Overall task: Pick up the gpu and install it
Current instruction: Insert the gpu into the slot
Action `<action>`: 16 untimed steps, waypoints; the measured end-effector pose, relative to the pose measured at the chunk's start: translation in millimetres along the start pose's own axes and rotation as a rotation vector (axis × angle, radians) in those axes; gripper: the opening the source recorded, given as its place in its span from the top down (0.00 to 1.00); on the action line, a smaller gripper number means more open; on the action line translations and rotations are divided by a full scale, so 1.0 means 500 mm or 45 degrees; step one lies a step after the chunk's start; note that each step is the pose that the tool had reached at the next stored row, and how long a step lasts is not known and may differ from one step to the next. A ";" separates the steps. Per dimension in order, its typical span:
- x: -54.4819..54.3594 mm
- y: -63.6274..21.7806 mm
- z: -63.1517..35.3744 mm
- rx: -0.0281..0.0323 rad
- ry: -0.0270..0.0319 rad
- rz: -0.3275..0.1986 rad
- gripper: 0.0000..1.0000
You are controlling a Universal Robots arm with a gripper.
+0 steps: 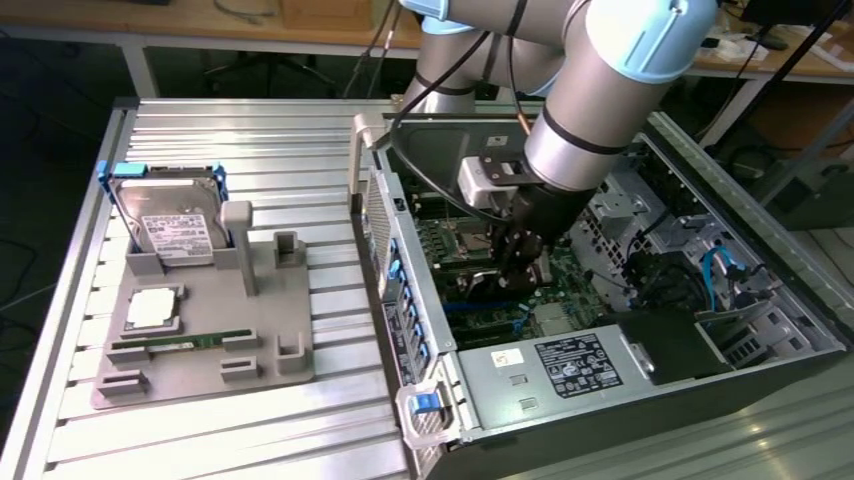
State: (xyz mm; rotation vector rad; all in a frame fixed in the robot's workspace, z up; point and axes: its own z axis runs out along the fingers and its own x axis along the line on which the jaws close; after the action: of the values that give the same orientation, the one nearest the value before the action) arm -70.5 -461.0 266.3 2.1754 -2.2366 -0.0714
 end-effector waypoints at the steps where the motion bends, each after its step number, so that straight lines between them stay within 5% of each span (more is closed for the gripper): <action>1: 0.001 0.000 0.000 -0.0002 0.0003 -0.002 0.73; 16: 0.001 0.001 -0.001 -0.0003 -0.0035 -0.005 0.73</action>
State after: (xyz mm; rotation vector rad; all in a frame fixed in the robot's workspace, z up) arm -70.8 -461.6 266.8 2.1809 -2.2338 -0.0748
